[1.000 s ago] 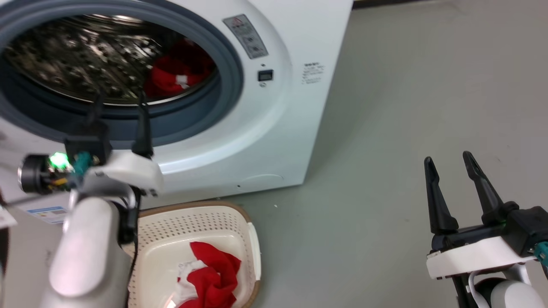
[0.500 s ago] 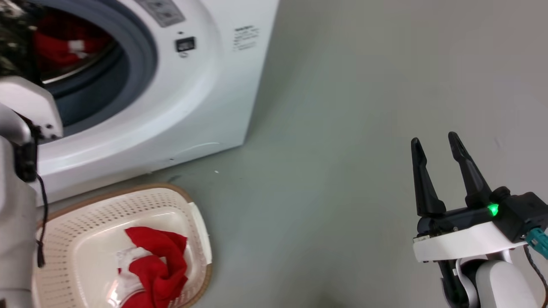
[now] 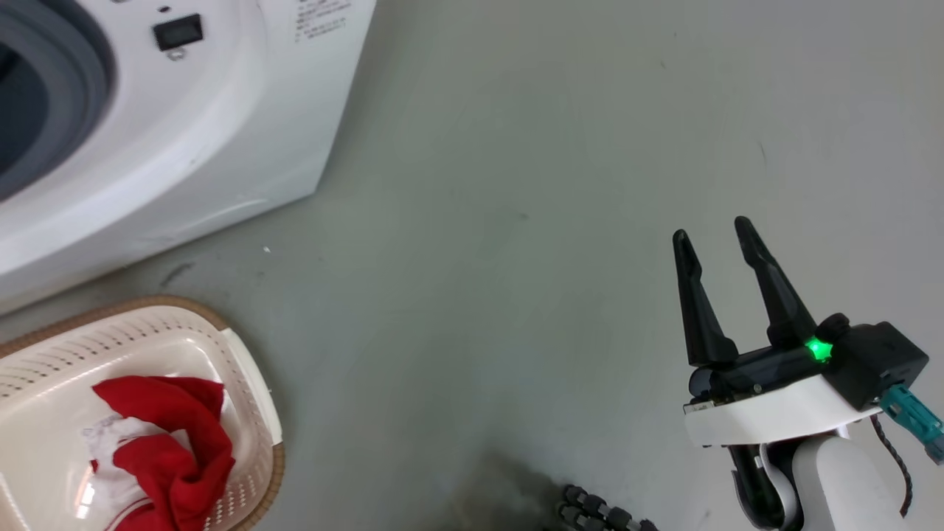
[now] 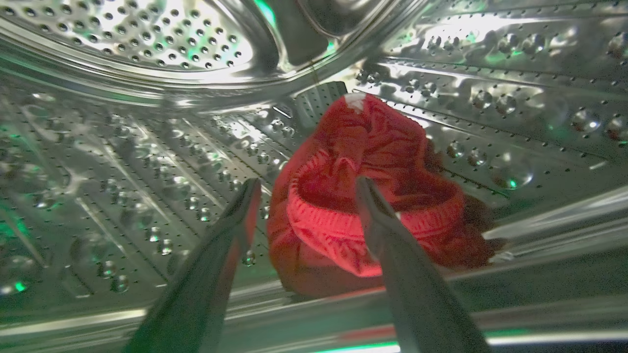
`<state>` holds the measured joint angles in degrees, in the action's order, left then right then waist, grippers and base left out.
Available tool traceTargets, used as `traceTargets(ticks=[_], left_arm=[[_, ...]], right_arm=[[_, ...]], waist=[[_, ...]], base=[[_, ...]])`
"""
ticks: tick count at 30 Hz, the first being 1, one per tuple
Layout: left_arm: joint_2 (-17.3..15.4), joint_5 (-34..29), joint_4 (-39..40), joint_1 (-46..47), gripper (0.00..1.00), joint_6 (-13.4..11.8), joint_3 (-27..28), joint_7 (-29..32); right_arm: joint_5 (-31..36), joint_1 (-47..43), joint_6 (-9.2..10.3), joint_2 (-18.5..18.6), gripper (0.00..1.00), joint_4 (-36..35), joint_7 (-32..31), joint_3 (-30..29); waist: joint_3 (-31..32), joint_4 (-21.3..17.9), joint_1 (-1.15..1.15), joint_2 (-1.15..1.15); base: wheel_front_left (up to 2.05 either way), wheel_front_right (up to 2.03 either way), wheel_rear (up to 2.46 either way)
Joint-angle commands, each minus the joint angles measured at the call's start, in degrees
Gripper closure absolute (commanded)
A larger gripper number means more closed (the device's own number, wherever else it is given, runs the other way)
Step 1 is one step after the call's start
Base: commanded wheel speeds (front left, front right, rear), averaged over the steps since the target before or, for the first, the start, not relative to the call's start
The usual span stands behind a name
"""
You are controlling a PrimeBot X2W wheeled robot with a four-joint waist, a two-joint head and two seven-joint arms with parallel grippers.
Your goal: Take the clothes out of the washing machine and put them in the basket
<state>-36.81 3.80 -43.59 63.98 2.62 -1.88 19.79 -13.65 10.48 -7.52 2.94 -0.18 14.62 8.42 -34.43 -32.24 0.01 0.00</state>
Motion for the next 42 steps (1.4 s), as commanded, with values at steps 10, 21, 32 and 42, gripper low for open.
traceTargets(ticks=[10, 21, 32, 42], left_arm=[[0.11, -2.32, -2.28, 9.98, 0.00, 0.14, -3.73, 11.86], [-0.19, -1.61, -2.61, 11.47, 1.00, -1.97, -4.16, 18.85], [-2.52, -1.61, -3.03, 12.01, 1.00, -5.23, -3.47, 4.92], [-3.07, 1.27, -5.40, 7.85, 1.00, -6.05, -1.24, -10.61]], right_arm=[[-0.89, -1.38, 0.06, -0.09, 0.00, -2.61, 0.62, -0.50], [-1.88, -2.22, 0.06, -0.09, 0.00, -5.15, 0.64, -0.50], [-2.54, -0.61, 0.06, -0.08, 0.00, -4.33, 0.57, 0.27], [-1.62, 1.20, 0.05, -0.08, 0.00, -3.33, 0.55, 0.44]], waist=[[-6.23, -0.70, -0.01, 0.00], [-8.05, -0.45, -0.01, 0.00], [-6.64, -1.04, -0.01, 0.00], [-2.13, -1.30, -0.01, 0.00]], base=[[0.00, 0.00, 0.00], [0.00, 0.00, 0.00], [0.00, 0.00, 0.00], [0.00, 0.00, 0.00]])
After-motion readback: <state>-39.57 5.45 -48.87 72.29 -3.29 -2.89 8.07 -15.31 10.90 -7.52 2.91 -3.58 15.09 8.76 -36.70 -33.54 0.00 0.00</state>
